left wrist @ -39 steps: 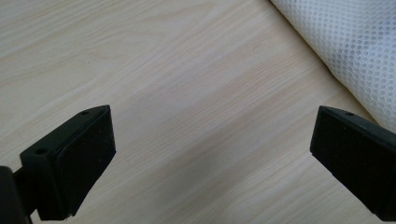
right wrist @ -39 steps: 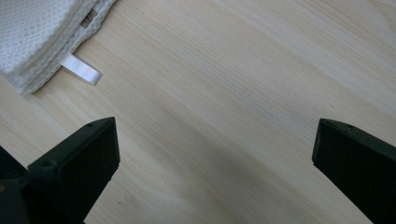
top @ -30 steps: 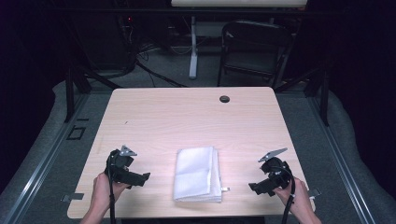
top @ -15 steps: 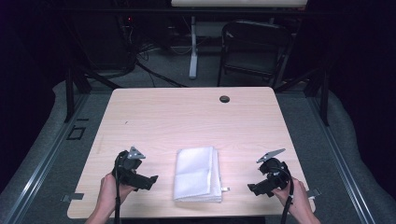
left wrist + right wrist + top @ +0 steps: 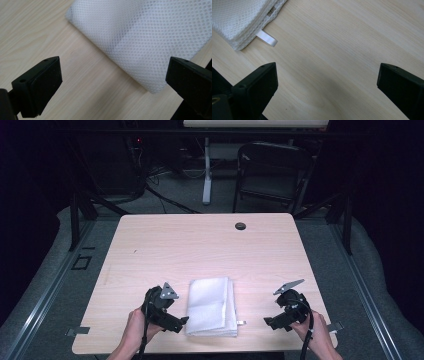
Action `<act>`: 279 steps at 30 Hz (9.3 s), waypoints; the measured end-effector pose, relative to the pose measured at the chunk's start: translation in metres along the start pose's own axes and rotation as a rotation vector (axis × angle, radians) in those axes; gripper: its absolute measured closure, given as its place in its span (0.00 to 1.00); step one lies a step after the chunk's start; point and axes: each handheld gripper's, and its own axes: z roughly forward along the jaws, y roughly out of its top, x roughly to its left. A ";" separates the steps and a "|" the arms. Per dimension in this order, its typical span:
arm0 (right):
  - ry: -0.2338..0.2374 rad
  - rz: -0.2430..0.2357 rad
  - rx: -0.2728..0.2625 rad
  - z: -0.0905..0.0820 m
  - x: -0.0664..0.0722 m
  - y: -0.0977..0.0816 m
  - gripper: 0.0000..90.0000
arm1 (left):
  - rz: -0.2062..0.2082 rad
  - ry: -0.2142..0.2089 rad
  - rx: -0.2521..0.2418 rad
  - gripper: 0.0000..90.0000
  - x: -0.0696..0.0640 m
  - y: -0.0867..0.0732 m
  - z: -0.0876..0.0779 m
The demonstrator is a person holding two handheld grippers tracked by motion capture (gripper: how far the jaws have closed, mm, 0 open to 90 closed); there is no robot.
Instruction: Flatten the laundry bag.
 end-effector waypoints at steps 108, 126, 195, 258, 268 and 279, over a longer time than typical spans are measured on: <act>0.125 -0.259 0.012 0.044 0.089 0.043 1.00 | 0.269 -0.236 0.101 0.84 -0.043 0.039 0.077; 0.174 -0.220 -0.054 0.050 0.089 0.051 1.00 | 0.328 -0.250 0.114 0.54 -0.056 0.040 0.079; 0.167 -0.204 0.023 0.068 0.085 0.043 1.00 | 0.145 -0.112 -0.072 0.91 -0.010 0.018 0.013; 0.079 -0.150 0.088 0.060 0.062 0.040 1.00 | 0.043 -0.059 0.007 0.89 0.005 0.002 0.013; 0.078 -0.139 0.082 0.060 0.058 0.040 1.00 | 0.022 -0.062 0.042 0.88 0.009 0.001 0.017; 0.089 -0.142 0.082 0.060 0.056 0.040 1.00 | 0.016 -0.078 0.054 0.80 0.014 0.001 0.014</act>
